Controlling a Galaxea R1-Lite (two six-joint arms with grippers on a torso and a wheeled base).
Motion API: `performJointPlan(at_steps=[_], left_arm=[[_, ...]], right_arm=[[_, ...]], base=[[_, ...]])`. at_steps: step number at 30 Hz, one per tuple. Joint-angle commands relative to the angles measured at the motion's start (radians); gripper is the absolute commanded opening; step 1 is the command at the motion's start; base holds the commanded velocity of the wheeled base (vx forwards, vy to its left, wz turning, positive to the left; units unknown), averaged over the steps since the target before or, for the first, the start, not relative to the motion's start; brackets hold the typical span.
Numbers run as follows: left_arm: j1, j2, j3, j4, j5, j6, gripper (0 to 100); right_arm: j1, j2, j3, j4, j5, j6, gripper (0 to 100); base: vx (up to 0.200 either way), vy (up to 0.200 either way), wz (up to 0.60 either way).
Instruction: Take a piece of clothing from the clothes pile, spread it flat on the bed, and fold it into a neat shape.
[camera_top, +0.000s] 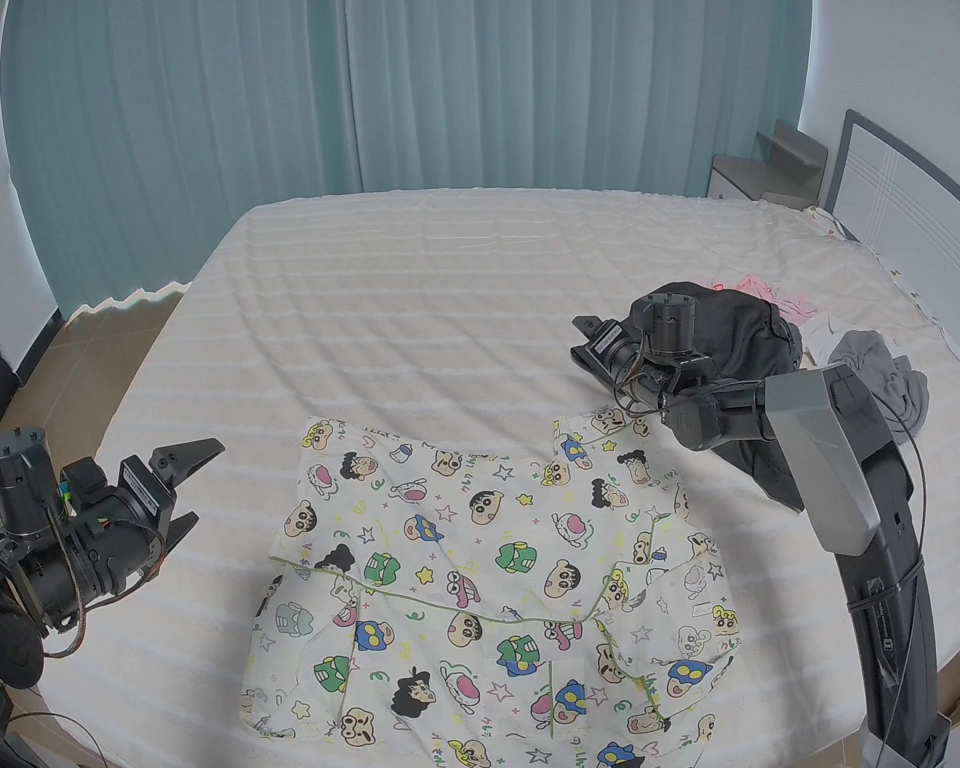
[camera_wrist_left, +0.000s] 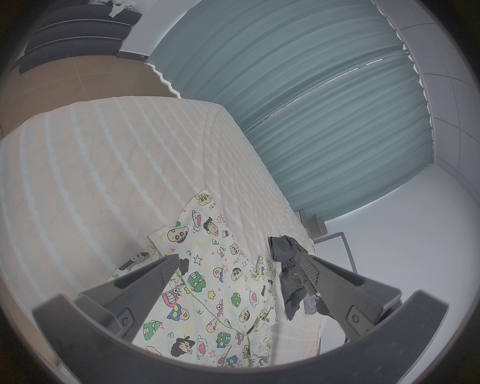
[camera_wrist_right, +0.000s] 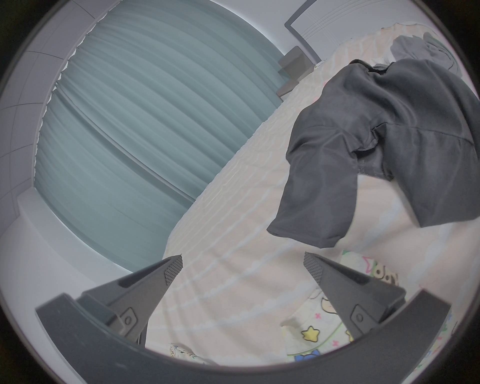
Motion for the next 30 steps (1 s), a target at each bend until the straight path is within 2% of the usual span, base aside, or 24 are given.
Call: performJointPlan(at_steps=[1,3,4,7,11,12,13,14,15,18,21,24,26,30], left_arm=[[0.000,0.006,0.001,0.000,0.000,0.007,100],[0.000,0.004,0.001,0.000,0.000,0.007,100],[0.000,0.003,0.004,0.000,-0.002,0.009,100],[-0.002,0.001,0.006,0.000,-0.003,0.009,100],[-0.005,-0.002,0.012,0.000,-0.006,0.009,100],[-0.006,-0.002,0.013,0.000,-0.006,0.009,100],[-0.009,-0.005,0.013,0.000,-0.008,0.009,100],[-0.009,-0.005,0.013,0.000,-0.008,0.009,100],[-0.019,-0.008,0.015,0.000,-0.010,0.009,100],[-0.046,-0.022,0.035,0.000,-0.019,0.017,100],[-0.069,-0.042,0.059,0.000,-0.057,0.032,100],[-0.077,-0.058,0.073,0.000,-0.103,0.035,100],[-0.077,-0.066,0.076,0.000,-0.126,0.035,100],[-0.077,-0.074,0.084,0.000,-0.151,0.035,100]], right_arm=[[-0.019,-0.144,0.207,-0.006,-0.012,-0.003,100],[-0.024,-0.186,0.267,-0.007,-0.007,-0.004,100],[-0.039,-0.287,0.424,-0.011,0.008,-0.019,100],[-0.082,-0.425,0.652,-0.029,0.091,-0.053,100],[-0.185,-0.592,0.959,-0.146,0.273,-0.069,100],[-0.200,-0.609,0.996,-0.162,0.298,-0.073,100],[-0.249,-0.664,1.114,-0.221,0.384,-0.105,100],[-0.256,-0.669,1.125,-0.227,0.393,-0.110,100],[-0.331,-0.720,1.270,-0.294,0.517,-0.185,100],[-0.424,-0.764,1.461,-0.386,0.663,-0.314,100],[-0.480,-0.769,1.593,-0.455,0.701,-0.411,100],[-0.521,-0.747,1.662,-0.494,0.714,-0.449,100],[-0.527,-0.723,1.680,-0.500,0.738,-0.466,100],[-0.529,-0.634,1.706,-0.500,0.806,-0.582,100]], base=[[0.000,0.000,0.00],[0.000,0.000,0.00],[0.000,0.000,0.00],[0.000,0.000,0.00],[0.000,0.000,0.00],[0.000,0.000,0.00],[0.000,0.000,0.00],[0.000,0.000,0.00],[0.000,0.000,0.00],[0.000,0.000,0.00],[0.000,0.000,0.00],[0.000,0.000,0.00],[0.000,0.000,0.00],[0.000,0.000,0.00]])
